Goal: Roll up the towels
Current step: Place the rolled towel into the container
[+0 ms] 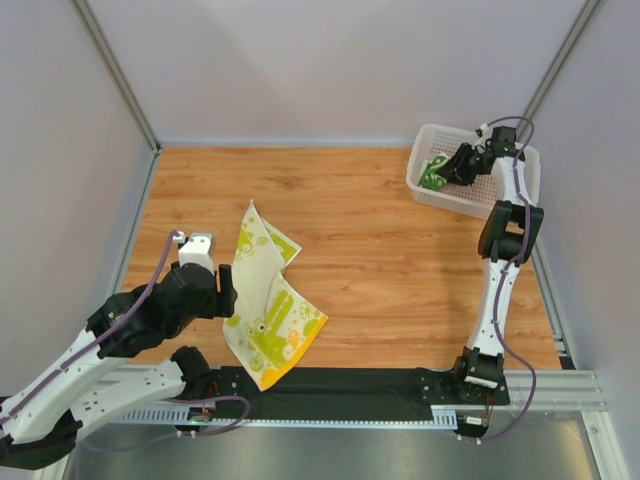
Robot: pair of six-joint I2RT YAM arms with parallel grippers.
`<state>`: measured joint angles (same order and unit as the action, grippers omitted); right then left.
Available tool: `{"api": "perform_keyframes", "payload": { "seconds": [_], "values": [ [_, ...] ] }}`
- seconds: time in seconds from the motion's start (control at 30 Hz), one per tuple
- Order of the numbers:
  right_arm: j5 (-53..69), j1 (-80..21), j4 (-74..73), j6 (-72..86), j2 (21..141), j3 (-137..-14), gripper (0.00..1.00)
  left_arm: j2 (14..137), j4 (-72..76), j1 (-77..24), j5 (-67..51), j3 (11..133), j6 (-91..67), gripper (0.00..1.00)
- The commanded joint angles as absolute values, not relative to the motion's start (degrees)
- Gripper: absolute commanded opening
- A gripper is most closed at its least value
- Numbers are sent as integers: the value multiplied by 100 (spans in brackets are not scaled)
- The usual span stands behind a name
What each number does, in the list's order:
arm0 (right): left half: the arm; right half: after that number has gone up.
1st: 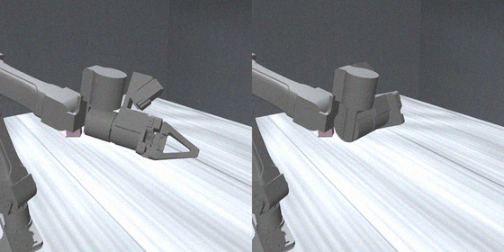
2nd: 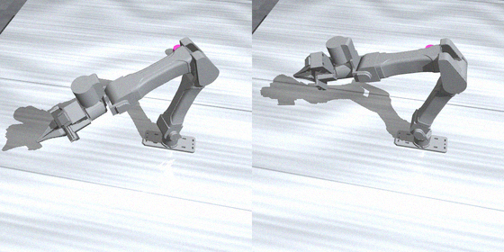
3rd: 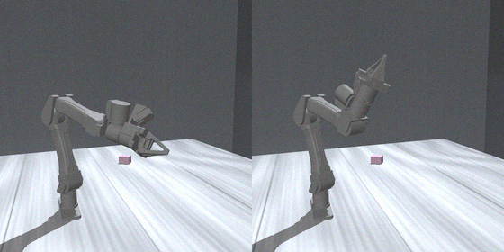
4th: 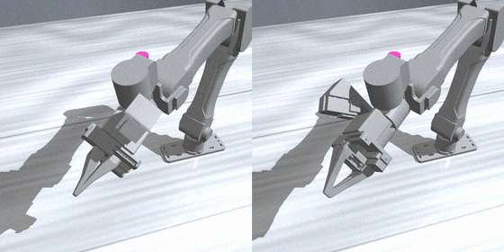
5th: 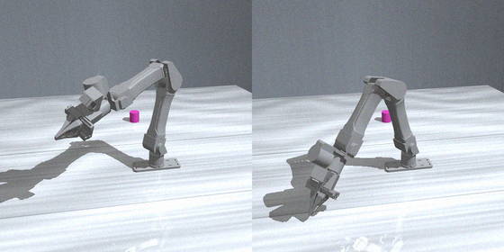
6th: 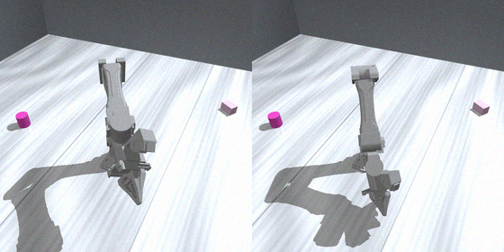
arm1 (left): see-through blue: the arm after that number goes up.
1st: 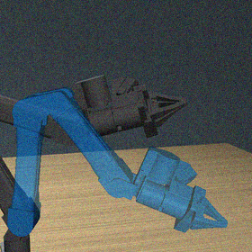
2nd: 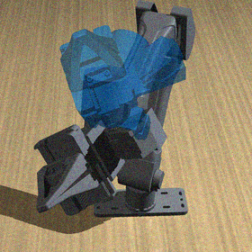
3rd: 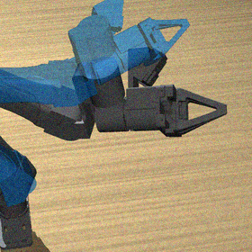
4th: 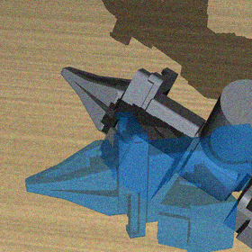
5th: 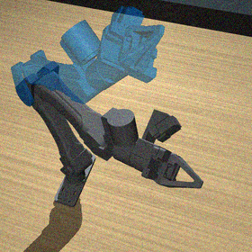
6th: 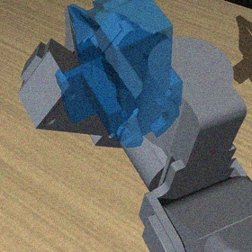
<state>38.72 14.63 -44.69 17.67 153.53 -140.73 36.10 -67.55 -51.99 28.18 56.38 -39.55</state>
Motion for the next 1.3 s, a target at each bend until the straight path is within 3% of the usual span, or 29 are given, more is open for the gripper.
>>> {"api": "perform_keyframes", "payload": {
  "seconds": [0.0,0.1,0.27,0.6,0.77,1.27],
  "values": [
    [3059,1363,-5045,1363,15390,-14159,40,3595,-6706,-5168,2900,5634,-3885,72],
    [3085,1213,-4940,1292,15407,-14238,55,3621,-6724,-5159,2909,5634,-3894,72],
    [3111,1028,-4641,1424,15486,-14256,64,3630,-6732,-5159,2935,5625,-3911,72],
    [2505,984,-4535,1424,15093,-13826,70,3595,-6767,-5142,2997,5625,-3964,72],
    [2697,993,-4263,1590,14678,-13377,76,3551,-6759,-5142,3006,5616,-3973,72],
    [2865,1125,-4052,2294,14010,-12762,79,3489,-6768,-5133,3041,5607,-4008,71]
  ]
}}
